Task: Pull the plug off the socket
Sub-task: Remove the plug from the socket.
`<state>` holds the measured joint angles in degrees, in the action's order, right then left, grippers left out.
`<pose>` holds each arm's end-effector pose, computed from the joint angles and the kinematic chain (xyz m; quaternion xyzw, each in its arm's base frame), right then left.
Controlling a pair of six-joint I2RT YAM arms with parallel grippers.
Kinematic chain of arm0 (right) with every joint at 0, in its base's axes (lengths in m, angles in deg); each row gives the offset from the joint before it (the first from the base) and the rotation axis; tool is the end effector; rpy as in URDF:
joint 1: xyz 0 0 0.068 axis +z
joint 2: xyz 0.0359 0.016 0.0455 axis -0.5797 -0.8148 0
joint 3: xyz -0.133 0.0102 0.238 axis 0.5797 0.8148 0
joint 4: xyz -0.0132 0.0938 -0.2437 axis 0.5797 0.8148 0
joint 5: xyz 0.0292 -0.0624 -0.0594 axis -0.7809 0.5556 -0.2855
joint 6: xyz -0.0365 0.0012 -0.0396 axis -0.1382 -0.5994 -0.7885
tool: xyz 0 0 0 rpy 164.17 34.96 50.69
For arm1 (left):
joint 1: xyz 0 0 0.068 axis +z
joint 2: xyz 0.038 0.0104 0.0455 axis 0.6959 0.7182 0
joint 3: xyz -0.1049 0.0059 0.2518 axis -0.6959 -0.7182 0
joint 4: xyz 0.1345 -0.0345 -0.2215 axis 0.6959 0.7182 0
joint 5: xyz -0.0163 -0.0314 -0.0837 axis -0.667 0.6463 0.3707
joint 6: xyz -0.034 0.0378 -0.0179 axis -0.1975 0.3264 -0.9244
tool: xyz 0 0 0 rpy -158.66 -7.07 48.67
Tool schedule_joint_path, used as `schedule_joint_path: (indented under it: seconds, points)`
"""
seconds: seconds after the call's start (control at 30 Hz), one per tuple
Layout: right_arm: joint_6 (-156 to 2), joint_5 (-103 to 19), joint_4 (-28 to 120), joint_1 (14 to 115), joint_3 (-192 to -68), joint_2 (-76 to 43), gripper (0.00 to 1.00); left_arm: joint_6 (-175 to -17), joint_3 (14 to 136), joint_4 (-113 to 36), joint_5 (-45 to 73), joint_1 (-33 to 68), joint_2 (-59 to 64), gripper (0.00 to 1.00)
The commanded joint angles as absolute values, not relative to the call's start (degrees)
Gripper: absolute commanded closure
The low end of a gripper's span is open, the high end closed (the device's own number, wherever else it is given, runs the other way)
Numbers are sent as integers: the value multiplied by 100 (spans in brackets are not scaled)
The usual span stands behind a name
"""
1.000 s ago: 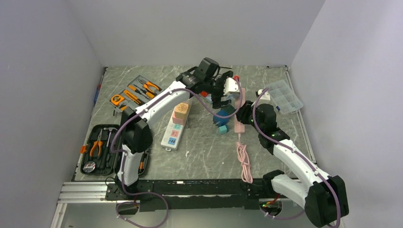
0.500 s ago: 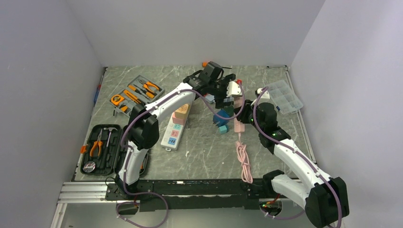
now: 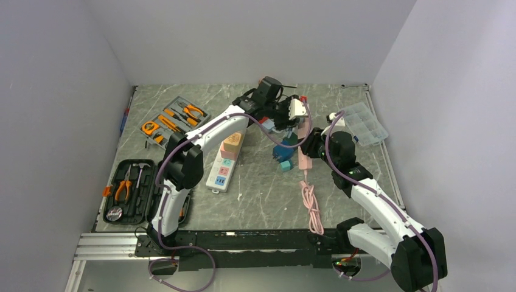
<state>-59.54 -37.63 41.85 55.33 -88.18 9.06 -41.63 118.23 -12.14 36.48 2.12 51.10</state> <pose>0.2098 0.0779 0.2628 0.0145 0.8089 0.2397 0.5367 0.3635 -0.3514 0.3023 0.6662 0.5353 -0.2287 0.4661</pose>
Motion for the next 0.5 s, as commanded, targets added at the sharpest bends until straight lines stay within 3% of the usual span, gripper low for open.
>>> schedule_joint_path:
  seconds: [0.0,0.13,0.27,0.47]
  points:
    - [-5805,-3909,3252,5580,-9198,1045,100,-4225,11599,-1550,3714,207,4830,45]
    - [-5791,-3788,3247,5567,-9182,1009,100,-4291,11620,-1589,3555,214,4847,66]
    - [-5795,-3526,3338,5573,-9185,913,100,-4287,11612,-1613,3423,231,4810,100]
    - [-5852,-3204,3497,5552,-9150,687,100,-4444,11661,-1563,3574,363,4693,100]
